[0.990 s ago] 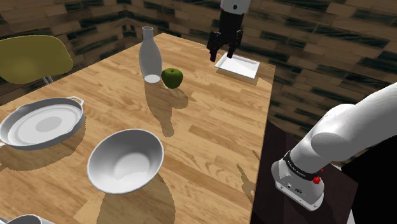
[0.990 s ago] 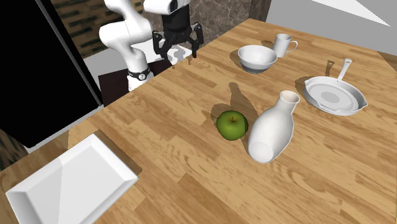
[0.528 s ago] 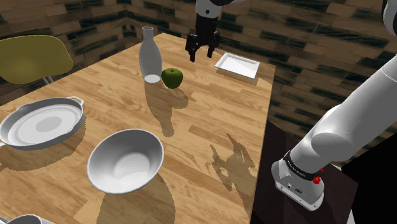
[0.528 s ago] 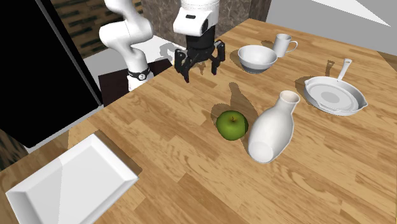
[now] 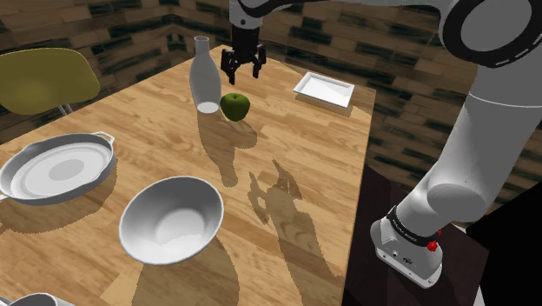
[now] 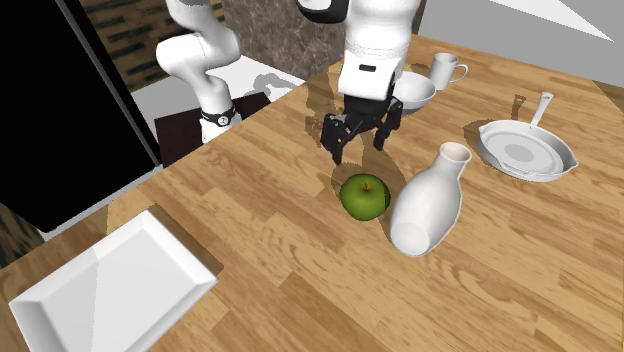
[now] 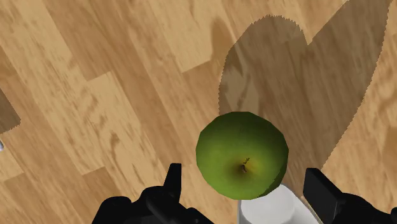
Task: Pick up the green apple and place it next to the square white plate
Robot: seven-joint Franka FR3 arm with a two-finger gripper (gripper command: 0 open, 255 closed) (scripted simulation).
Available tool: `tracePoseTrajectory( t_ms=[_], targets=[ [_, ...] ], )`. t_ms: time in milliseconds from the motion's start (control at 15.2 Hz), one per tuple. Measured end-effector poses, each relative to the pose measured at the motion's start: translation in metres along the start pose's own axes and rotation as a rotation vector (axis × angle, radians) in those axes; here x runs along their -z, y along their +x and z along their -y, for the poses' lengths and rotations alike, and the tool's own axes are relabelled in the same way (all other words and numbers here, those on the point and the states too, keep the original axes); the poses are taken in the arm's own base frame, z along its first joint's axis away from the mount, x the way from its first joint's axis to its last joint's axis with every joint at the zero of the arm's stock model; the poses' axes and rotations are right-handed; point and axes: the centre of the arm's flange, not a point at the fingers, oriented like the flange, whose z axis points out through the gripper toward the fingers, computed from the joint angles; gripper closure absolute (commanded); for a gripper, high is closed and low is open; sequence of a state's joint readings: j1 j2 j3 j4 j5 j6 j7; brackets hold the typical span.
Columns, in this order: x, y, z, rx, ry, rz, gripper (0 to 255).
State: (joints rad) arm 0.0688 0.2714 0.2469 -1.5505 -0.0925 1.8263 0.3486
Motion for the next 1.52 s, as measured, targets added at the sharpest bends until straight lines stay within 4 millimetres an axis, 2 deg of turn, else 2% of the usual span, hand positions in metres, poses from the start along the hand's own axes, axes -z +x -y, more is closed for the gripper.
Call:
tracePoseTrajectory(
  t_ms=[264, 660, 1122, 1188, 1518],
  targets=[
    [-0.017, 0.033, 0.016, 0.012, -0.012, -0.005, 0],
    [-0.048, 0.037, 0.018, 0.013, -0.014, -0.006, 0],
    [-0.054, 0.037, 0.018, 0.013, -0.014, -0.007, 0],
    [-0.054, 0.037, 0.018, 0.013, -0.014, -0.007, 255],
    [-0.054, 0.037, 0.018, 0.013, -0.014, -0.007, 255]
  ],
)
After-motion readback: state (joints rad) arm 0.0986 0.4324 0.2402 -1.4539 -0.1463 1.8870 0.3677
